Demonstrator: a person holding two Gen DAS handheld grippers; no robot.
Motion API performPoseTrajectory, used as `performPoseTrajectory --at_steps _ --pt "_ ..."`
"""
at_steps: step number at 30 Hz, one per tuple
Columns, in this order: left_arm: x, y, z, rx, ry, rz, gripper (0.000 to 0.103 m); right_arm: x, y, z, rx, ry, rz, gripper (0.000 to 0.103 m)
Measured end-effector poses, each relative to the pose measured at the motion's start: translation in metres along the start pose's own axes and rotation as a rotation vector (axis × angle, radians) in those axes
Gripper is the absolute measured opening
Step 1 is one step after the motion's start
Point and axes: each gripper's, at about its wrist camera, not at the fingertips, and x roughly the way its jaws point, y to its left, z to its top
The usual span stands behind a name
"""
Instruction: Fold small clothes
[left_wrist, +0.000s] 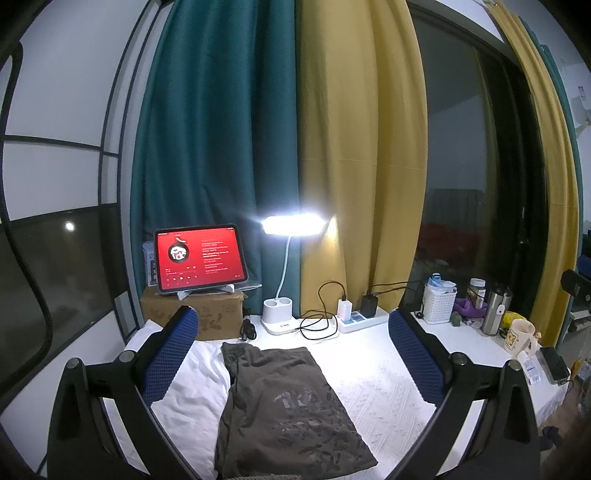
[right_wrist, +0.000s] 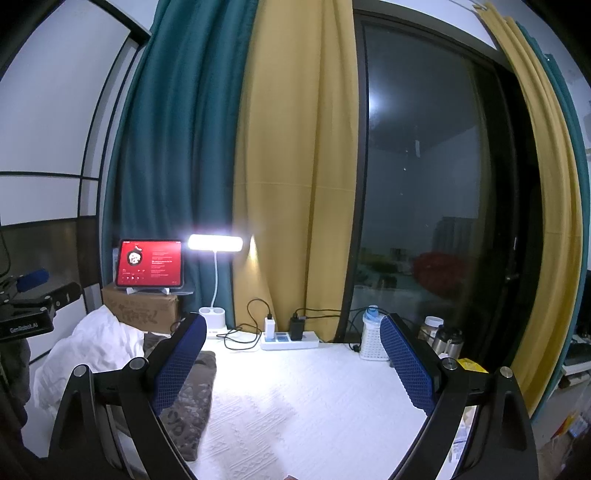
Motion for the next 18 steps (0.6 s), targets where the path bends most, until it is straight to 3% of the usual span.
performPoseTrajectory --at_steps 18 --pt "0.006 0.0001 -0.0023 0.001 0.02 -0.013 0.102 -0.0002 0.001 -0.0054 -0.004 0.01 0.009 0.096"
